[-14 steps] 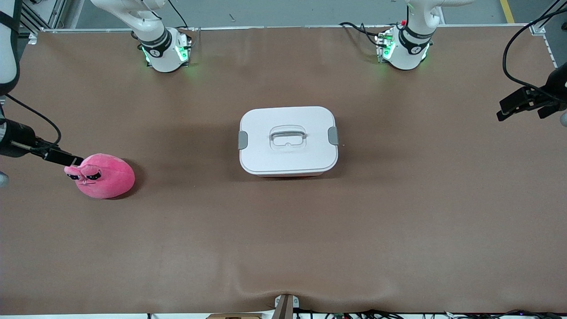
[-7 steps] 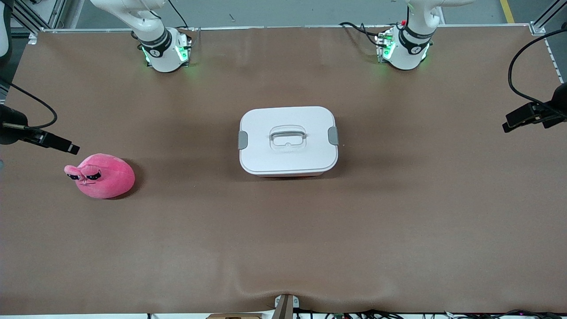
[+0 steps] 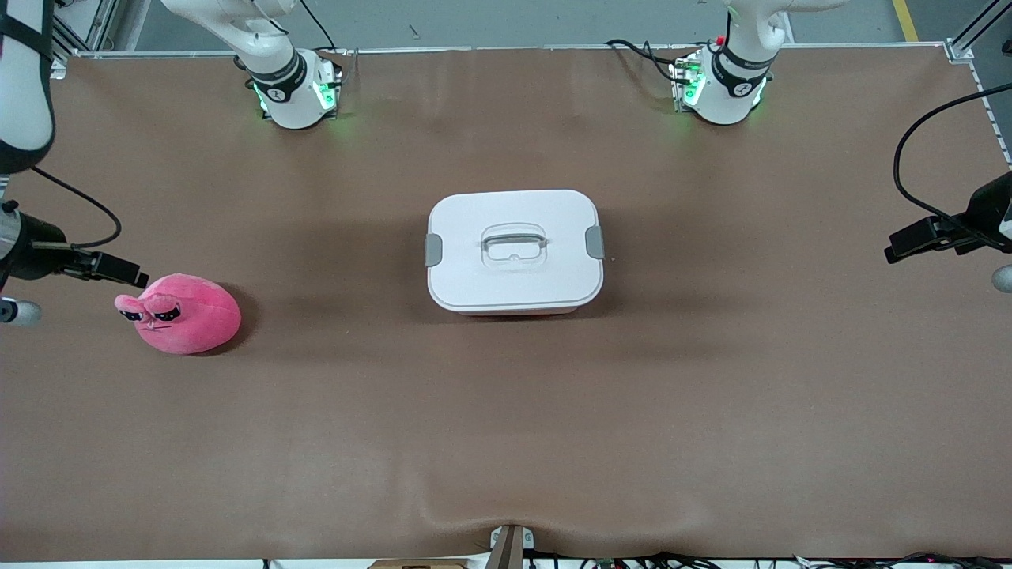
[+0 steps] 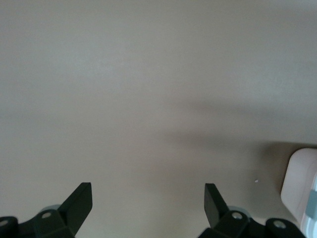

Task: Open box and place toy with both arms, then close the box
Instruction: 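Move the right gripper to the pink plush toy, then grasp the pink plush with the right gripper while the left gripper approaches the box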

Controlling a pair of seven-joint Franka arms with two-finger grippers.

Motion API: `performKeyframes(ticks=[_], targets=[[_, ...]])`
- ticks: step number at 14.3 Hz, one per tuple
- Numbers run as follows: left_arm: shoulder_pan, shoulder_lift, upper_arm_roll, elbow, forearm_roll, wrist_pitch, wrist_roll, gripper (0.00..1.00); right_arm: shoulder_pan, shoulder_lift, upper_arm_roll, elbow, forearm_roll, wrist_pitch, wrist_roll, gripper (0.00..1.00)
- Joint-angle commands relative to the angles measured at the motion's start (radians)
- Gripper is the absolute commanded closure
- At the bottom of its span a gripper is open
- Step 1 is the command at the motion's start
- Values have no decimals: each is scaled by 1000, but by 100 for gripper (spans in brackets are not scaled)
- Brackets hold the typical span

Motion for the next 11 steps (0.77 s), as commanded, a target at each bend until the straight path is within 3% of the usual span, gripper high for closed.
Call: performKeyframes(ticks=[1, 6, 11], targets=[[-13, 32, -3, 27, -33, 8, -87, 0, -20, -15, 1, -99, -32, 112, -133, 0], [-49, 60, -8, 27, -55, 12, -214, 0, -46, -20, -1, -266, -52, 304, -216, 0], [-101, 63, -19, 27, -56, 16, -363, 0, -82, -17, -1, -349, -60, 416, -538, 0]])
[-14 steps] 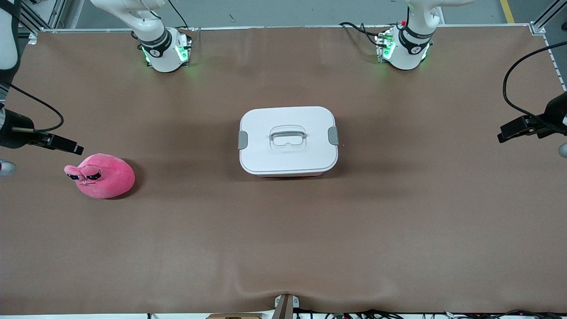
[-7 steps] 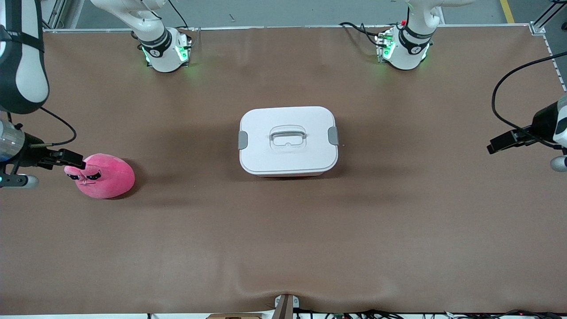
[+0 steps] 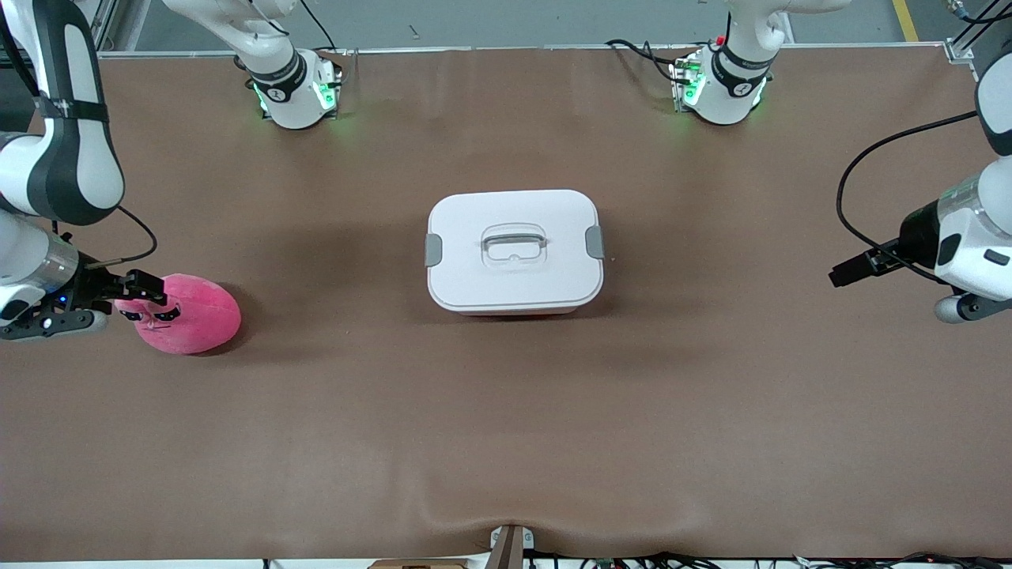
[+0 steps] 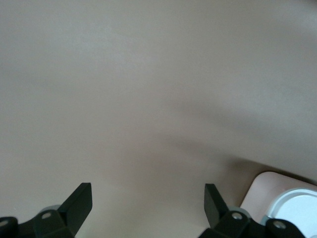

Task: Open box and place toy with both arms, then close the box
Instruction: 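Grasp the pink plush with the right gripper while the left gripper approaches the box, then lower the left gripper onto the lid handle and grasp it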

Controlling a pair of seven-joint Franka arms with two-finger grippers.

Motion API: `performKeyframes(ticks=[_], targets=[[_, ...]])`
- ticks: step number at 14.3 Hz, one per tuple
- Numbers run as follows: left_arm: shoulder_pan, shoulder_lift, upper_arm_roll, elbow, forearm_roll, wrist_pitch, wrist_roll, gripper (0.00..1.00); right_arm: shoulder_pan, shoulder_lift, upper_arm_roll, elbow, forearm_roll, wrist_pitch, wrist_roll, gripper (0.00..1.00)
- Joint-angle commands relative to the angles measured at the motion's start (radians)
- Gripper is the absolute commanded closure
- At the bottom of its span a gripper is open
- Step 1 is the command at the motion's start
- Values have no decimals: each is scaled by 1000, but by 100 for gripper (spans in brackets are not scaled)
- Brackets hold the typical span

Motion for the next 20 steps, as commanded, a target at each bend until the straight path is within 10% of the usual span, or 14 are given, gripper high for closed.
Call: performKeyframes(ticks=[1, 20], targets=[[-27, 10, -8, 24, -25, 10, -90, 0, -29, -19, 11, -53, -22, 52, -183, 0], [-271, 75, -13, 18, -94, 117, -825, 0, -15, 90, 14, -59, -21, 71, -368, 0]])
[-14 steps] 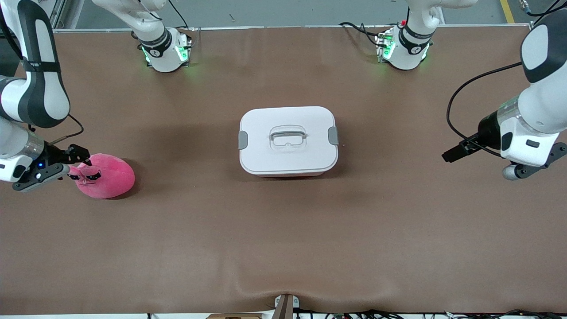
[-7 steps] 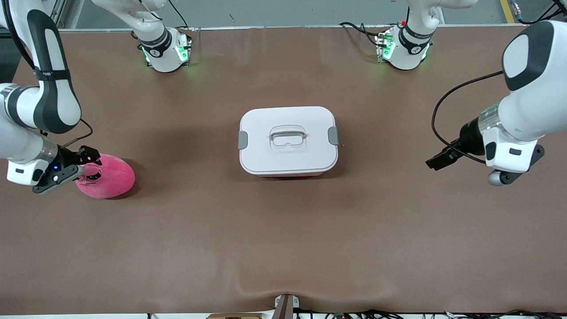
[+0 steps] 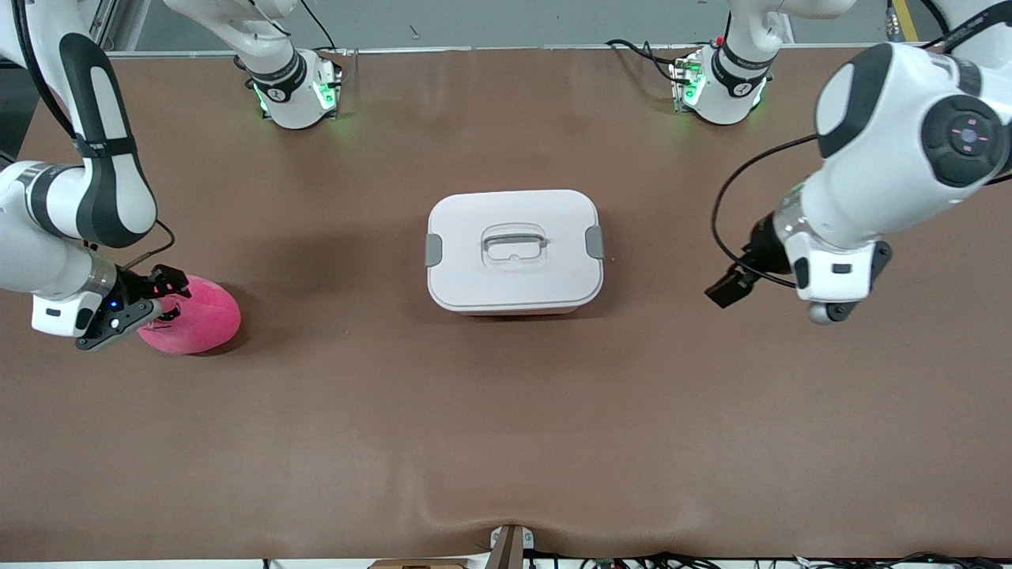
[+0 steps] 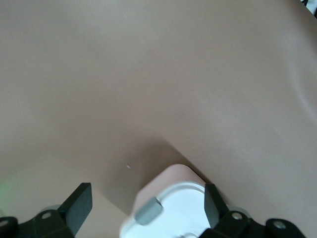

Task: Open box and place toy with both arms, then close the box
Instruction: 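Lower the left gripper onto the lid handle and grasp it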

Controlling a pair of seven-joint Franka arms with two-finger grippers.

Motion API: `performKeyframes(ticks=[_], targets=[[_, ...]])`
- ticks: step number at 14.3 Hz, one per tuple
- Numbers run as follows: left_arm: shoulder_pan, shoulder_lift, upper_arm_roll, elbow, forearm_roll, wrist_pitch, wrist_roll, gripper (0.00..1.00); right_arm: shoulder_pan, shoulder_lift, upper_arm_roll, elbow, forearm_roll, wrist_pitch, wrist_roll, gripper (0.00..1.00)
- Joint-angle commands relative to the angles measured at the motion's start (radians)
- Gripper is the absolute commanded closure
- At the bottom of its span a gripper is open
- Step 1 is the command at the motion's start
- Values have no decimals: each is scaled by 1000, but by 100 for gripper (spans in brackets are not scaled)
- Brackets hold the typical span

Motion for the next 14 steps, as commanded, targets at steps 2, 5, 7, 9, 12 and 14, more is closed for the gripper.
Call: performKeyframes(ticks=[2, 5, 7, 9, 12, 14], targets=[[-73, 20, 8, 16, 4, 29, -194, 0, -6, 17, 1, -1, -19, 5, -57, 0], [-130, 36, 8, 18, 44, 43, -337, 0, -9, 26, 1, -1, -19, -6, -72, 54], [-176, 52, 8, 19, 73, 43, -452, 0, -10, 27, 1, -1, -18, -17, -66, 90], [-198, 68, 8, 21, 73, 43, -518, 0, -7, 27, 1, 0, -18, -21, -65, 100], [-233, 82, 6, 21, 73, 72, -630, 0, -6, 27, 1, 5, -19, -38, -75, 100], [-259, 99, 8, 22, 73, 101, -737, 0, -4, 23, 1, 14, -19, -52, -78, 100]])
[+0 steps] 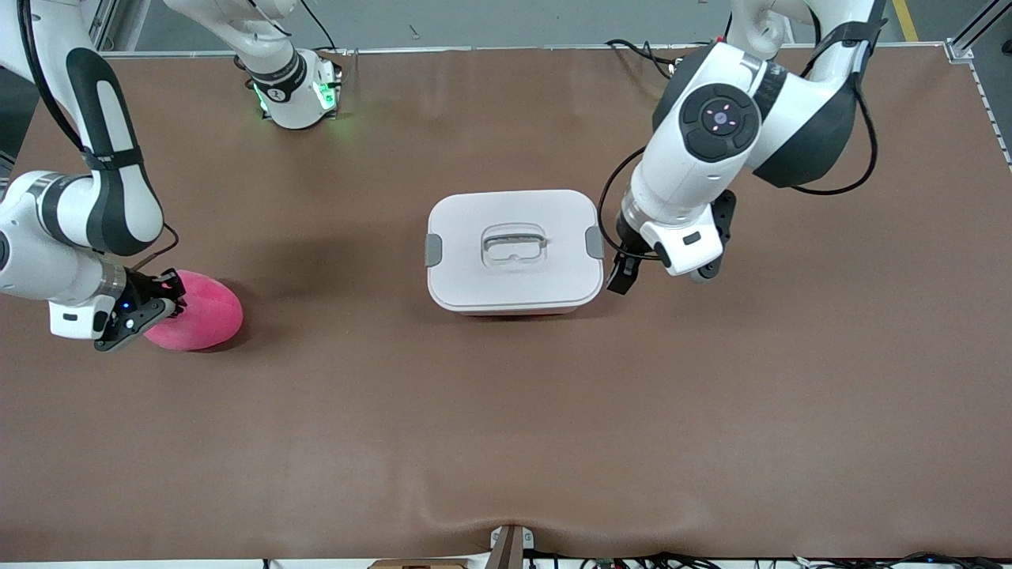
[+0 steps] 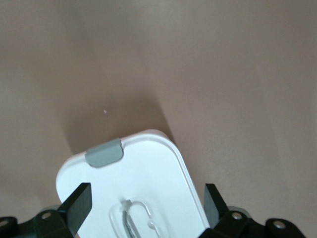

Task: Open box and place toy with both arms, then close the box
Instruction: 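Lower the left gripper onto the lid handle and grasp it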

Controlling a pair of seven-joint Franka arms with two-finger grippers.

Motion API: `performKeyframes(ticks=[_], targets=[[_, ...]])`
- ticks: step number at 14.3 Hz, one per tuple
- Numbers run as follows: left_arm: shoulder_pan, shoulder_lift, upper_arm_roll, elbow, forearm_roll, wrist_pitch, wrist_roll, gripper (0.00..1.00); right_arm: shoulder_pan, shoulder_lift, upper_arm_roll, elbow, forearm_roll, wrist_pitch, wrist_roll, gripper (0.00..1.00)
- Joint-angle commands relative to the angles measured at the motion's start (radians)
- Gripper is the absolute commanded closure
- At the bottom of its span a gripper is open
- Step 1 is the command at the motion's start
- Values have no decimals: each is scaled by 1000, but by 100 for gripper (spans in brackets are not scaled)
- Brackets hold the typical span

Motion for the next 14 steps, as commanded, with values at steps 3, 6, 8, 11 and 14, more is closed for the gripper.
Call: performKeyframes(ticks=[3, 6, 8, 11, 14], targets=[[-62, 36, 8, 22, 18, 32, -187, 0, 4, -10, 6, 84, -19, -87, -64, 100], [-88, 41, 6, 22, 18, 38, -263, 0, 18, -13, 6, 137, -22, -95, -152, 100], [-105, 42, 8, 22, 18, 41, -314, 0, 24, -15, 6, 162, -22, -95, -218, 100], [-134, 44, 6, 21, 21, 66, -388, 0, 25, -15, 6, 190, -22, -94, -304, 100], [-161, 62, 6, 13, 33, 98, -467, 0, 33, -15, 6, 217, -22, -101, -352, 100]])
